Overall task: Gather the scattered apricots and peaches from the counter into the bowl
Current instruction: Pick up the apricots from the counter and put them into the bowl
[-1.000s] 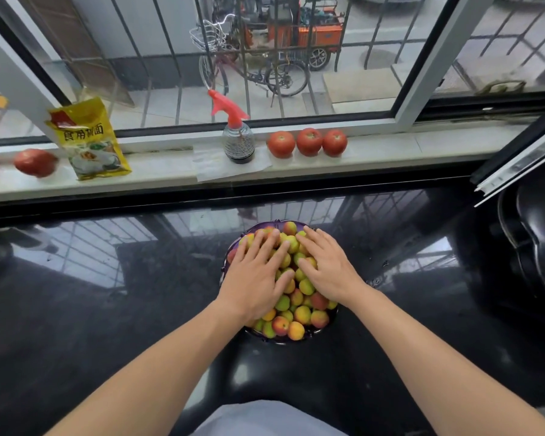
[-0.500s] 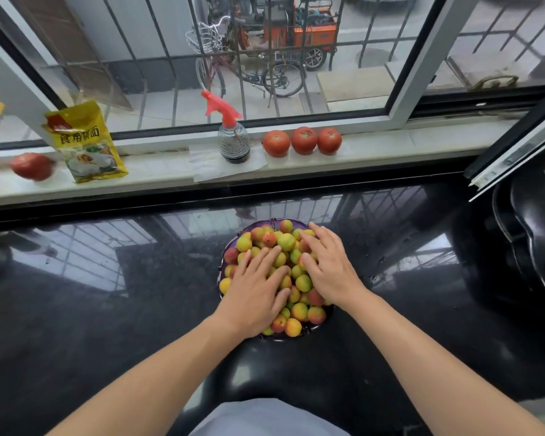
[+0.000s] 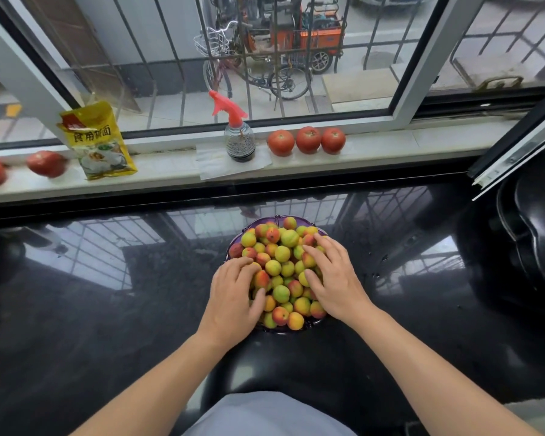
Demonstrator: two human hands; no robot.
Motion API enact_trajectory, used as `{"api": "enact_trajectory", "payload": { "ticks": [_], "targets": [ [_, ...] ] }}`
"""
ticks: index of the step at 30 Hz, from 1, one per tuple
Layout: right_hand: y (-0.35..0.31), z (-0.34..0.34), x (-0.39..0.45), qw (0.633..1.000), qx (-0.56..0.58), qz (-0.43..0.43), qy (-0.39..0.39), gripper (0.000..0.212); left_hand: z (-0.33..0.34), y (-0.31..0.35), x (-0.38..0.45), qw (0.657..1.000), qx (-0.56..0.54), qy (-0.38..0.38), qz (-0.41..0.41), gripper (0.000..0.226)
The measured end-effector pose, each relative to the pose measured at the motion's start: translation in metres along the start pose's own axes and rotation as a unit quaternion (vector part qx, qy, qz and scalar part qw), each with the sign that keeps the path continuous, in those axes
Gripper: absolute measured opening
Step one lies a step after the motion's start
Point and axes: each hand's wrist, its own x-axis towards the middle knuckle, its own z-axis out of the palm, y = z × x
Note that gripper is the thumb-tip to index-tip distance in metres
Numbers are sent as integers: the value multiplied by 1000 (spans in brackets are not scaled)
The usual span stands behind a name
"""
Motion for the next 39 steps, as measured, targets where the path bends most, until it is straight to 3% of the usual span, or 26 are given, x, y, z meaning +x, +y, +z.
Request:
{"api": "enact_trajectory", "payload": {
  "ticks": [9,15,18,24,28,32,34,36,39],
  "targets": [
    [-16,2,6,997,-17,21,77,34,9,-14,-32,998,22,-25,-52,45],
    [-17,0,11,986,-87,-49,131,21,6,-8,-41,994,59,-24,-93,57],
    [-31,0,6,976,-77,-139,149,15,4,-6,-39,992,31,-49,-108,66],
    [-24,11,-5,992,-112,-45,48,48,3,8,-11,984,142,-110,15,67],
    [-30,4,-16,985,-74,-141,60,30,4,17,-8,966,191,-142,99,64],
    [-33,-4,13,988,3,-89,124,27,-2,13,-23,969,173,-97,145,50],
    [-33,-7,39,995,-17,-50,85,37,-3,14,-29,972,159,-89,151,47],
    [-32,-7,59,996,-75,-43,-9,45,-3,15,-31,971,161,-95,148,49],
    [-31,-3,75,976,-137,-122,-119,48,-1,19,-28,967,172,-131,134,55]
  ]
}}
